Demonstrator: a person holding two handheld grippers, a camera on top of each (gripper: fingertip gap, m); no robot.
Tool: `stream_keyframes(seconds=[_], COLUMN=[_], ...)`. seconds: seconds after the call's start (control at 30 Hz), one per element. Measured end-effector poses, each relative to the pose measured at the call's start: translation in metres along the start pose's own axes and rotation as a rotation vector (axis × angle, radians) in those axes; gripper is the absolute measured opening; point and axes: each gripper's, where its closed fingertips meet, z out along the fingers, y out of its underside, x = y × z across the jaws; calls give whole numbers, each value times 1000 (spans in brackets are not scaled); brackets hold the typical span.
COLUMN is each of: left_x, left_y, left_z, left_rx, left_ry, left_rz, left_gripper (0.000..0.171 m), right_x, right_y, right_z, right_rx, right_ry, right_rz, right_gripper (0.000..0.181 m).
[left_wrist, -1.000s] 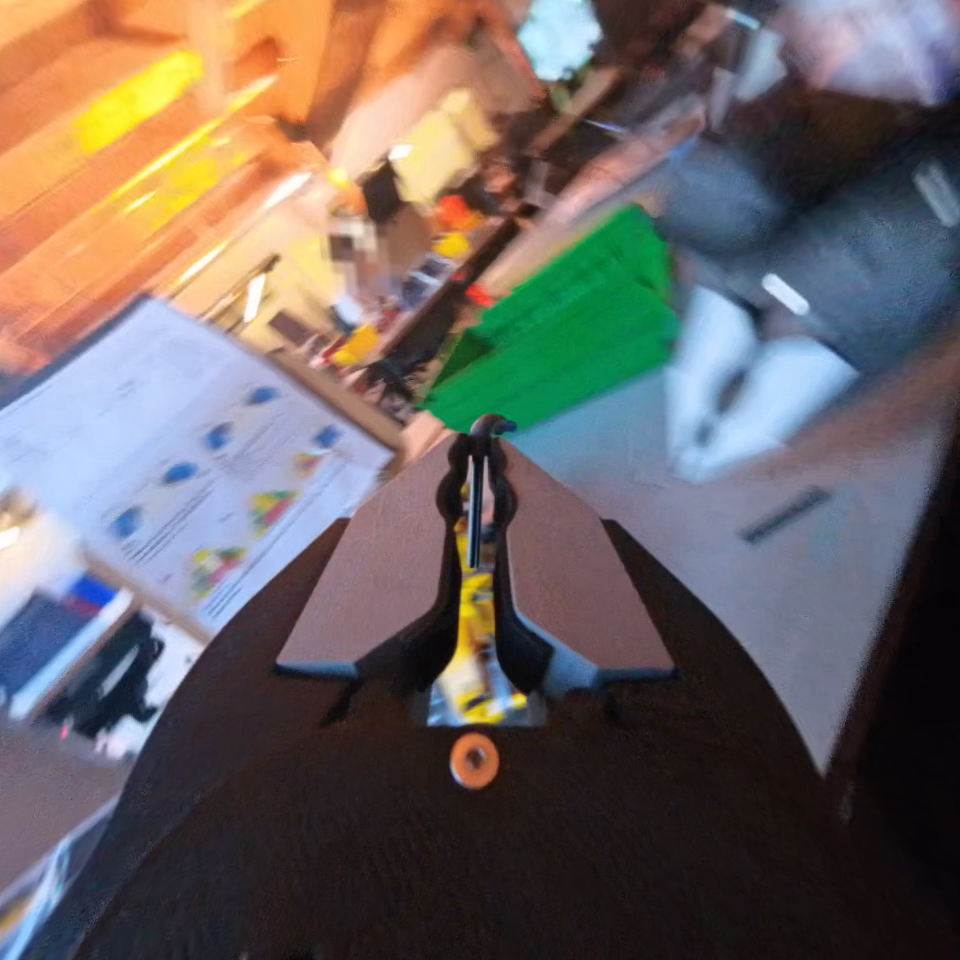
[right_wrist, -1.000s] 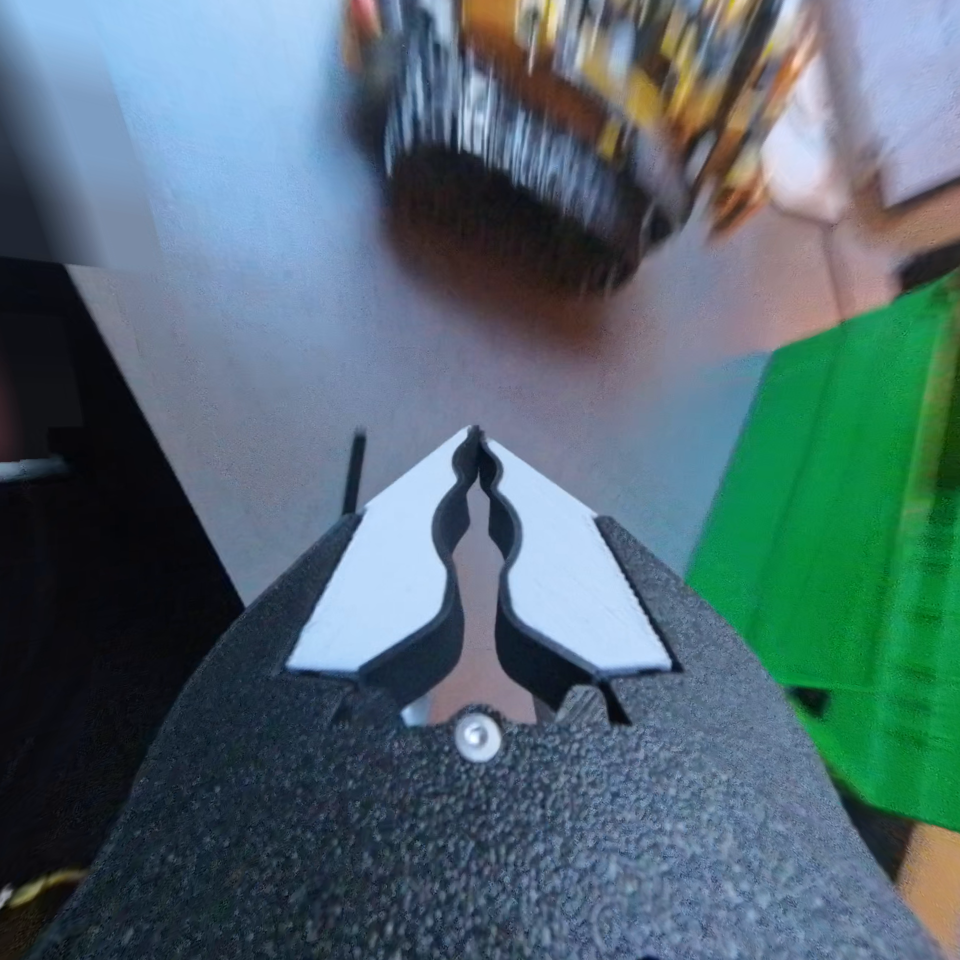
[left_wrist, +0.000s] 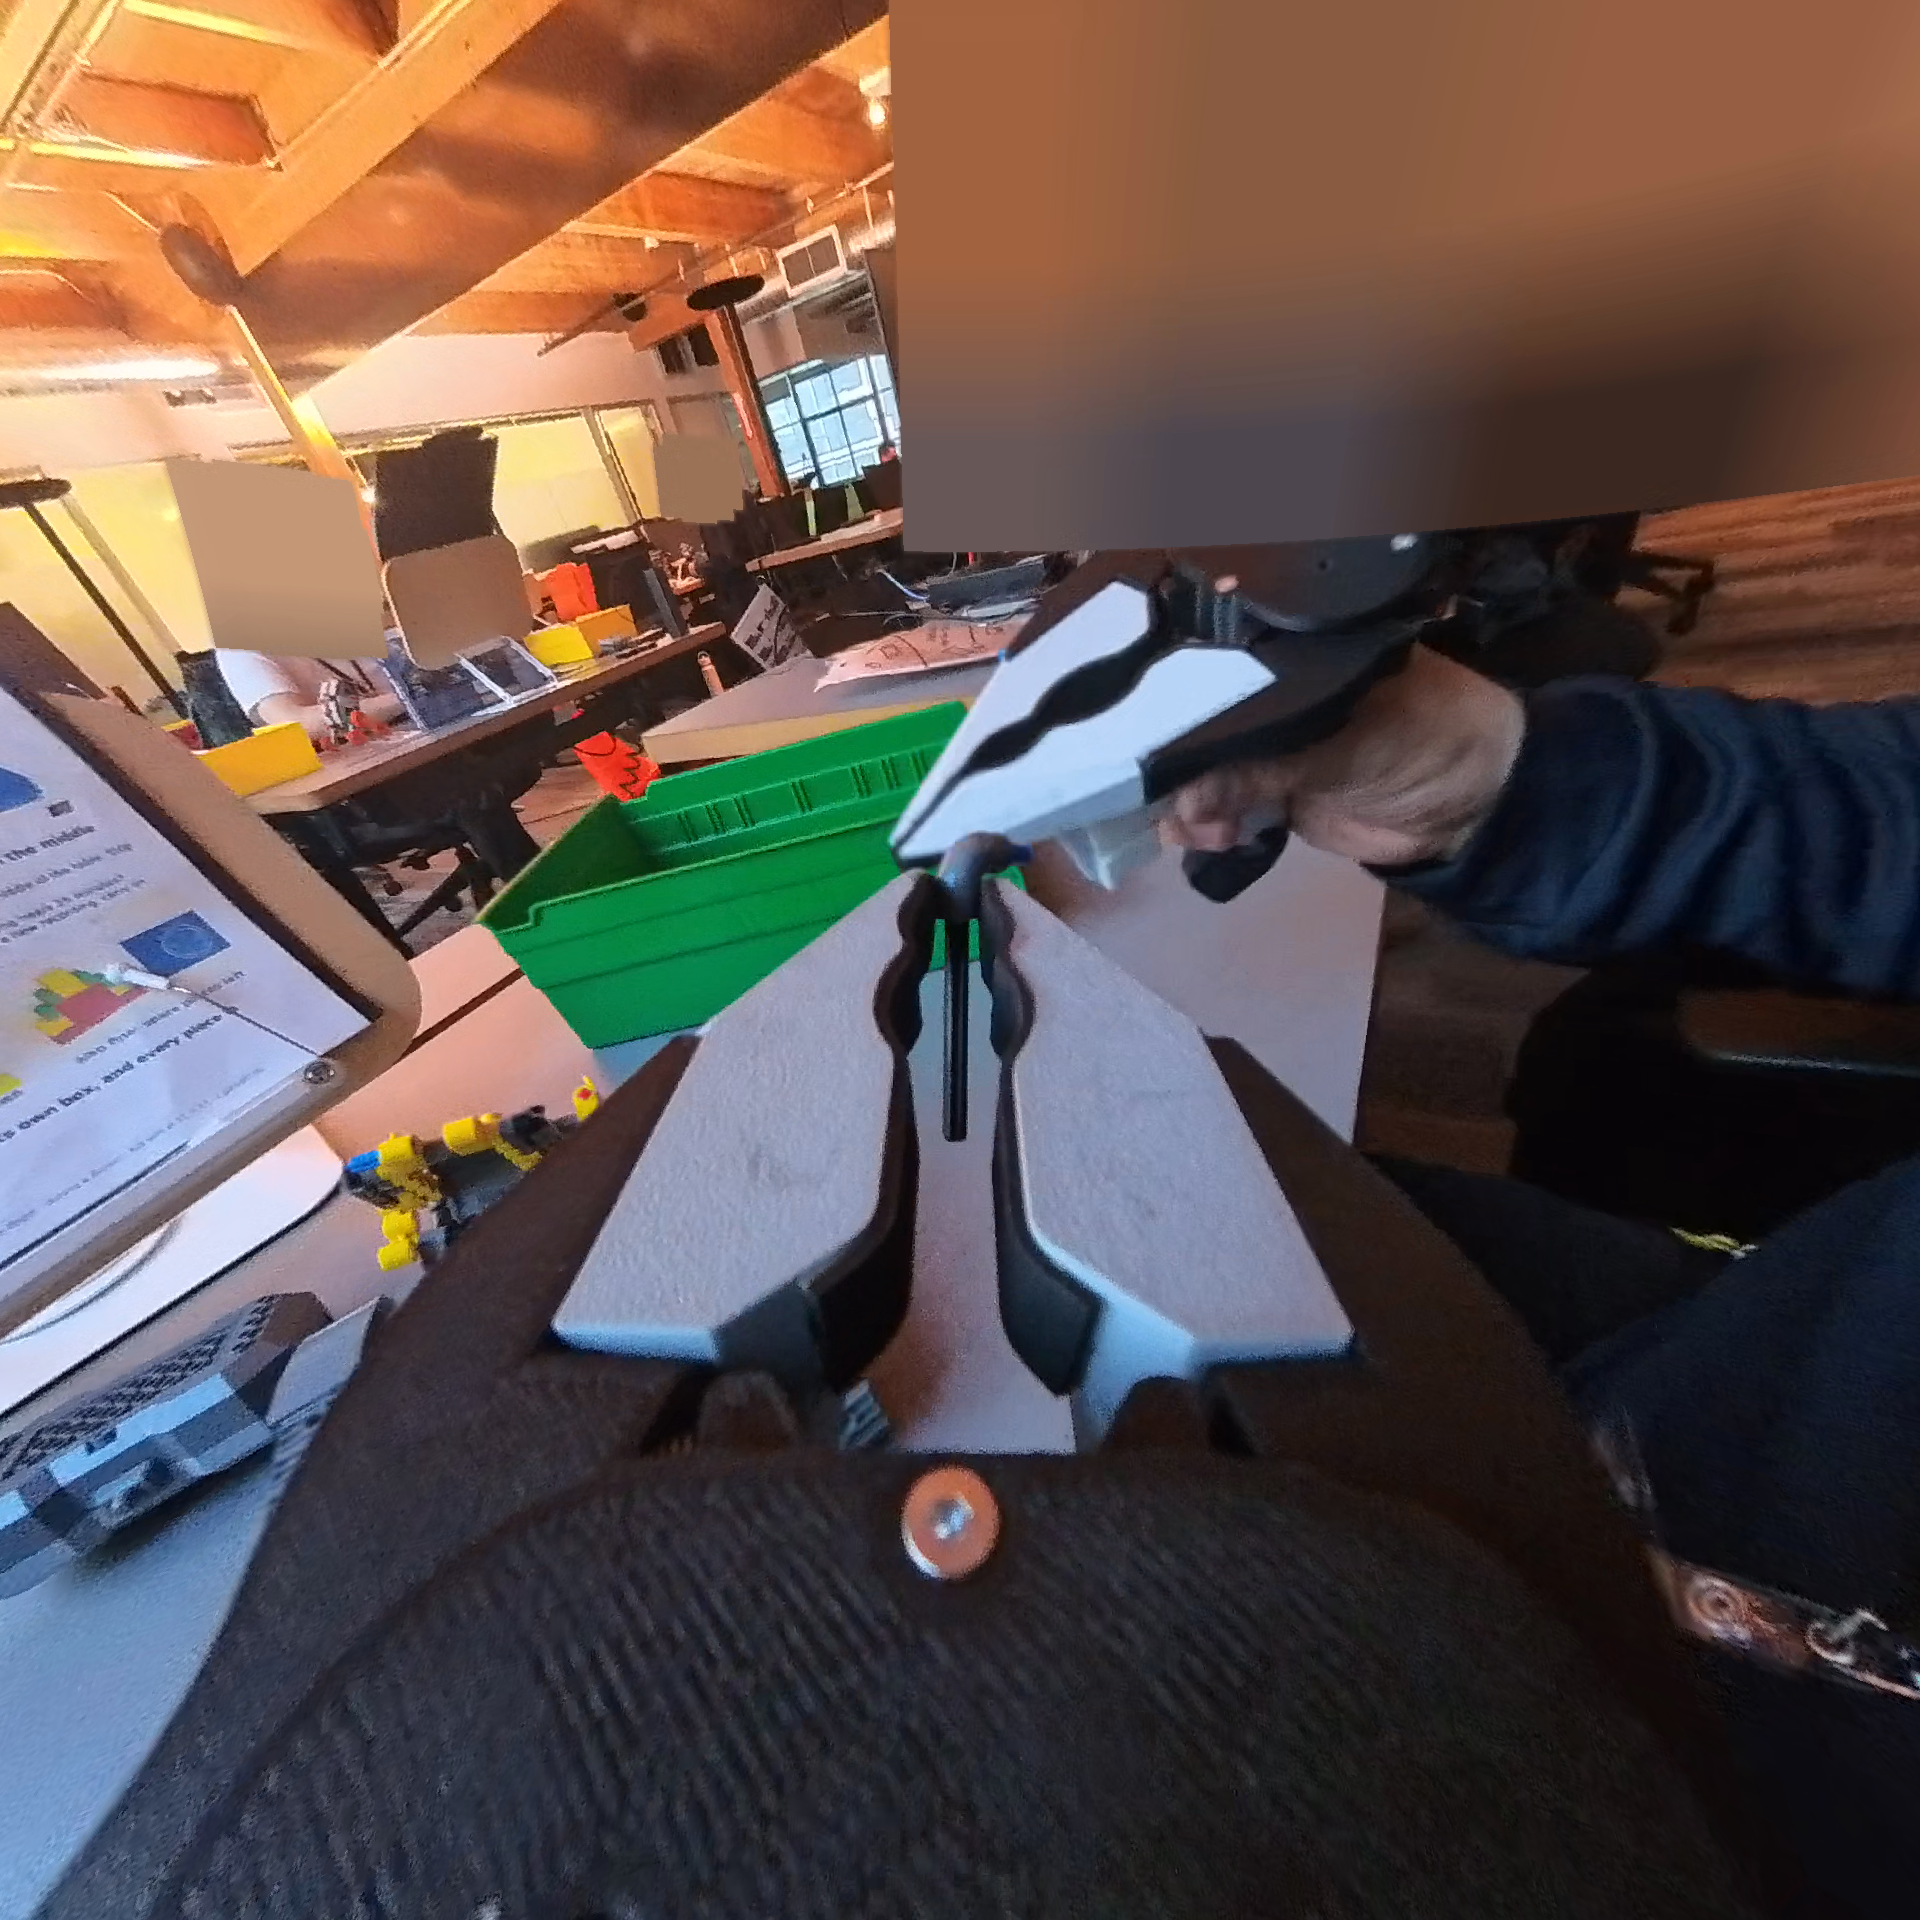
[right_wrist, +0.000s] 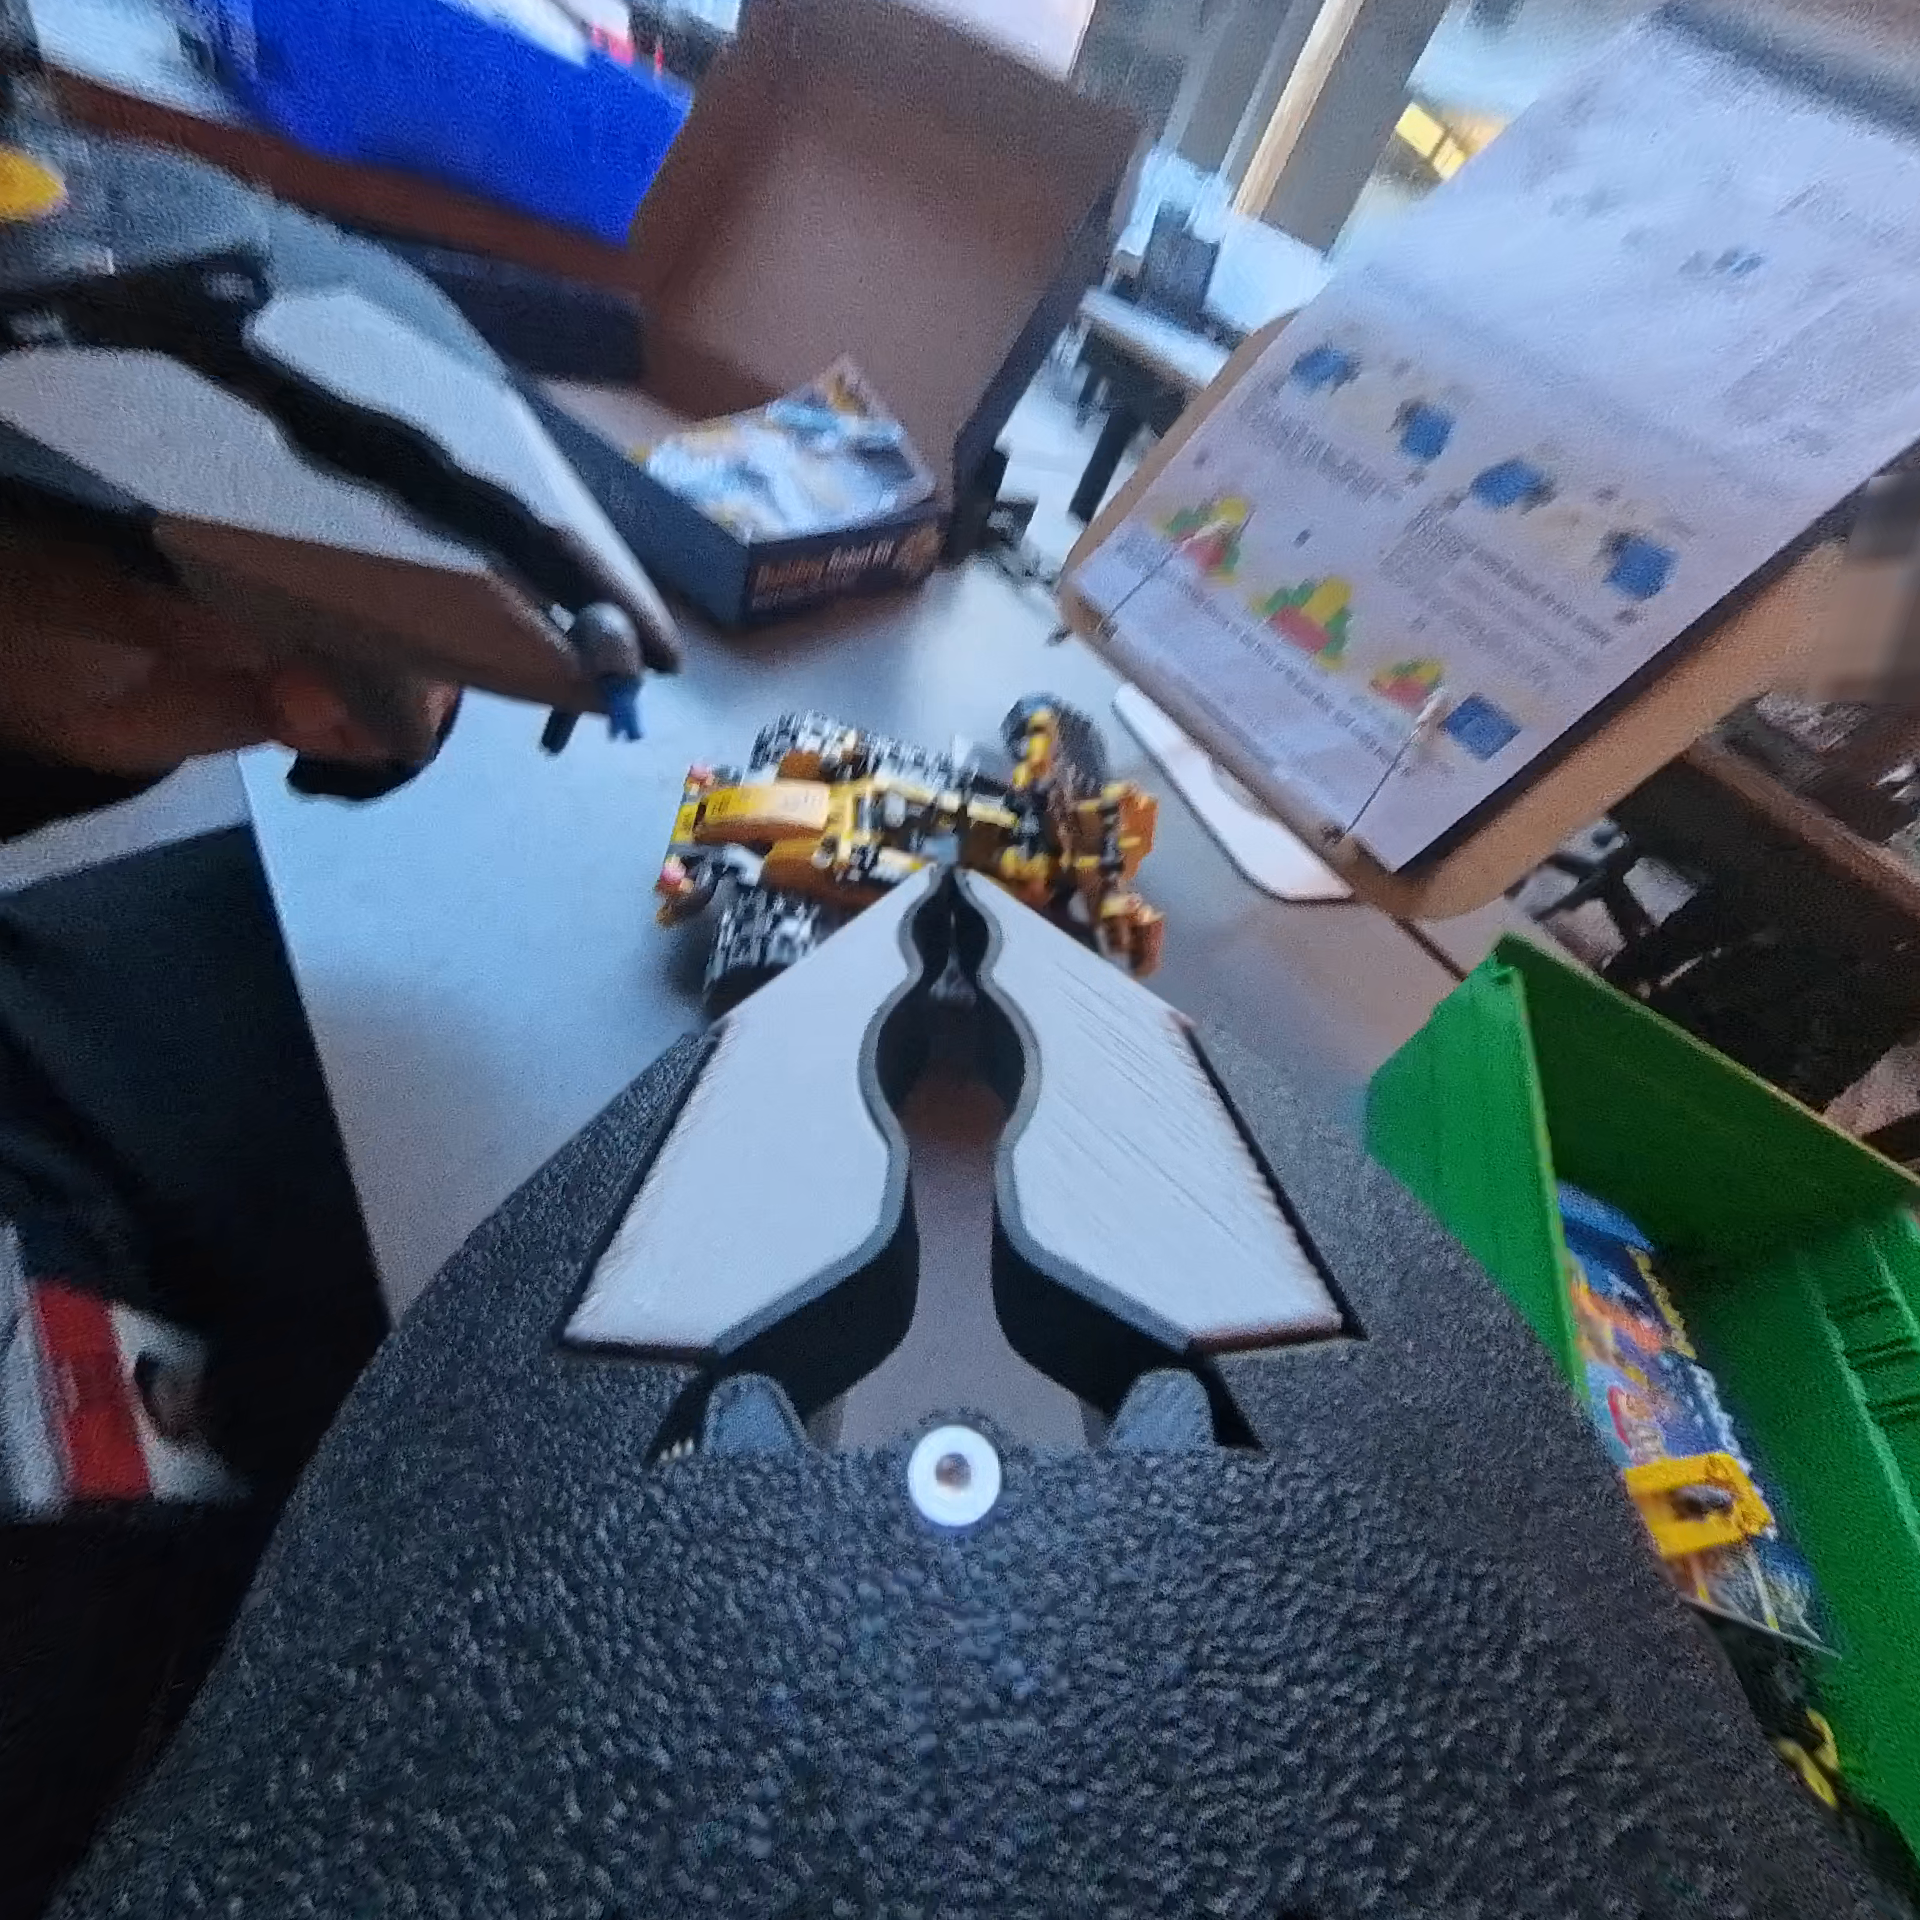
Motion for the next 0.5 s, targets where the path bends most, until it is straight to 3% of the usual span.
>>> stream_keyframes(seconds=[0.23, 0.5], left_x=[-1, 1], left_y=[16, 24], left_z=[3, 8], left_rx=[-85, -142], left_ry=[-20, -64], left_rz=[53, 183], left_gripper=[6, 6], right_x=[-37, -47], right_y=[5, 10], right_z=[0, 5], right_rx=[-206, -269], right_ry=[-94, -120], right_rz=[-153, -180], right_gripper=[7, 0])
